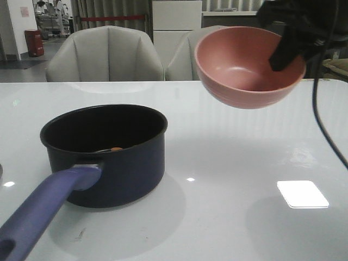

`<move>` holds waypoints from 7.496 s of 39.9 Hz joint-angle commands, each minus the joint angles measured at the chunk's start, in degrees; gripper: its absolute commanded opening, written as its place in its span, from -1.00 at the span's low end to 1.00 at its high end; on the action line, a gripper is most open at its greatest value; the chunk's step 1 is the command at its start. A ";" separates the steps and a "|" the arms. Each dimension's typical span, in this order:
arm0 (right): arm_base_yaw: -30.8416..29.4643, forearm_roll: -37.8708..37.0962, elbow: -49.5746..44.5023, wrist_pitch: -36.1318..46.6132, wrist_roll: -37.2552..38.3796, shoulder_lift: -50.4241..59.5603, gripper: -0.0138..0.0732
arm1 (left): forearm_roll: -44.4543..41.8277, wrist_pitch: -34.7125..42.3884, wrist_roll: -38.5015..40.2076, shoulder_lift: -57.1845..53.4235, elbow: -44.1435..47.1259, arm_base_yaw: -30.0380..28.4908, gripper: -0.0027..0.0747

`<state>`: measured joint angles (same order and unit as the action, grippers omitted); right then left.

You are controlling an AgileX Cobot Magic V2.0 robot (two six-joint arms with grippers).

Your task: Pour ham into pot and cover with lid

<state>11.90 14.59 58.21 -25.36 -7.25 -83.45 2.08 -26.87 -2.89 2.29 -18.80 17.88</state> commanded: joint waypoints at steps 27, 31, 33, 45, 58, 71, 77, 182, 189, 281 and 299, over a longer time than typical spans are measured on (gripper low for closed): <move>-7.65 0.51 1.97 -8.48 0.21 -11.90 0.05 | 0.55 4.71 0.07 0.74 -1.42 0.41 0.37; -7.65 0.05 1.97 -8.42 0.21 -12.13 0.26 | 0.55 4.71 0.07 0.74 -1.42 0.41 0.37; -7.65 -0.71 2.14 -8.34 0.16 -12.01 0.32 | 0.55 4.71 0.07 0.74 -1.42 0.41 0.37; -7.33 -2.62 3.94 -11.14 -1.69 -5.82 0.32 | 0.55 4.71 0.07 0.74 -1.42 0.41 0.37; -2.08 -2.21 0.19 -7.11 -1.82 11.63 0.32 | 0.55 4.71 0.07 0.74 -1.42 0.41 0.37; 4.07 -2.45 -17.21 10.32 -1.94 35.13 0.32 | 0.55 4.71 0.07 0.74 -1.42 0.41 0.37; 4.61 -2.45 -25.20 15.42 -1.94 49.12 0.32 | 0.55 4.71 0.07 0.74 -1.42 0.41 0.37; 4.59 -2.45 -46.85 24.91 -1.94 69.31 -0.36 | 3.53 -22.61 14.73 81.19 -39.81 -22.26 0.78; 4.59 -2.45 -46.85 24.91 -1.94 69.31 -0.36 | 3.53 -22.72 14.73 85.97 -41.12 -22.26 0.77; 4.59 -2.45 -46.85 24.96 -1.94 69.31 -0.36 | 13.07 -34.83 2.51 92.36 -61.08 -19.70 -0.64; 4.59 -2.45 -46.85 25.01 -1.94 69.31 -0.36 | 11.48 -39.17 0.60 93.07 -74.77 -2.11 -0.64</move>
<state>16.45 12.28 9.80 -4.60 -8.78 -13.63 12.69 -66.67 -2.10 97.56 -89.87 13.11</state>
